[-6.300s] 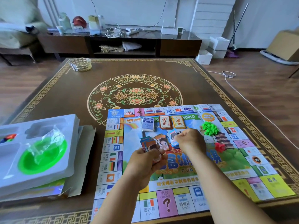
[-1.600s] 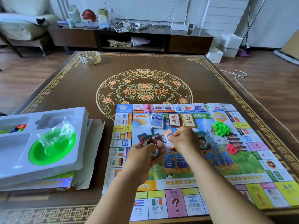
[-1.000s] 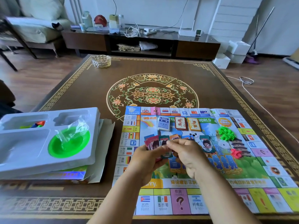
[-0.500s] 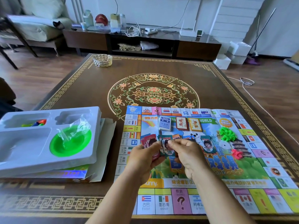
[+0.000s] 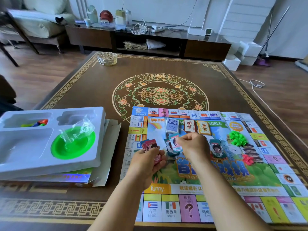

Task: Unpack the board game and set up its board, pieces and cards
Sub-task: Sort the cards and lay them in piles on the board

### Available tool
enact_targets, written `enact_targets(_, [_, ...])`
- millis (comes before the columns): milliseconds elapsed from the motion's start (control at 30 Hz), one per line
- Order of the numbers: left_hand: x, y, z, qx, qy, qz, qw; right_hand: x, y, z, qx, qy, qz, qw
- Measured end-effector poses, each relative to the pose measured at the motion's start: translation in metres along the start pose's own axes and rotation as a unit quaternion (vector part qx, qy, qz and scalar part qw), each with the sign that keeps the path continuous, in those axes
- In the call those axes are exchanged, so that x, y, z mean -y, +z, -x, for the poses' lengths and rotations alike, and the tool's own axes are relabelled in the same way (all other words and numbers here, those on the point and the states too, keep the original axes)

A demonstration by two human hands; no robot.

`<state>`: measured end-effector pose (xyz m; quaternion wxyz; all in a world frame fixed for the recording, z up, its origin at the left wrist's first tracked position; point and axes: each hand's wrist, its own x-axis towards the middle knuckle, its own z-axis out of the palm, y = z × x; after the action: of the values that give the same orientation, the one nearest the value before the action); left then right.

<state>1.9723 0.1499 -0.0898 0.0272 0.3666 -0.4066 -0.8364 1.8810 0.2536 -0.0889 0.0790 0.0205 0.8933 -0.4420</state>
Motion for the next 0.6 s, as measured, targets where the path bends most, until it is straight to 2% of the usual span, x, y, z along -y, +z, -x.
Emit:
enact_targets(133, [0.001, 0.000, 0.000, 0.004, -0.006, 0.006, 1.000, 0.000, 0.020, -0.003, 0.000, -0.024, 0.110, 0.994])
enact_targets(333, [0.002, -0.001, 0.002, 0.021, 0.017, -0.013, 1.000, -0.011, 0.027, 0.000, -0.046, -0.092, 0.235, 0.967])
enact_targets(400, [0.002, -0.002, 0.003, 0.019, 0.023, -0.022, 0.999, -0.010, 0.021, 0.005, -0.040, -0.108, 0.172, 0.978])
enact_targets(467, [0.001, -0.002, 0.003, 0.017, 0.030, -0.025, 0.999, -0.005, 0.013, 0.015, 0.029, -0.083, 0.002, 0.996])
enact_targets(533, [0.001, -0.001, 0.006, 0.023, 0.034, -0.034, 0.999, 0.000, 0.004, 0.030, 0.121, -0.029, -0.132, 0.983])
enact_targets(600, [0.003, 0.001, 0.009, 0.042, 0.036, -0.055, 0.997, -0.003, 0.001, 0.041, 0.170, 0.011, -0.193, 0.966])
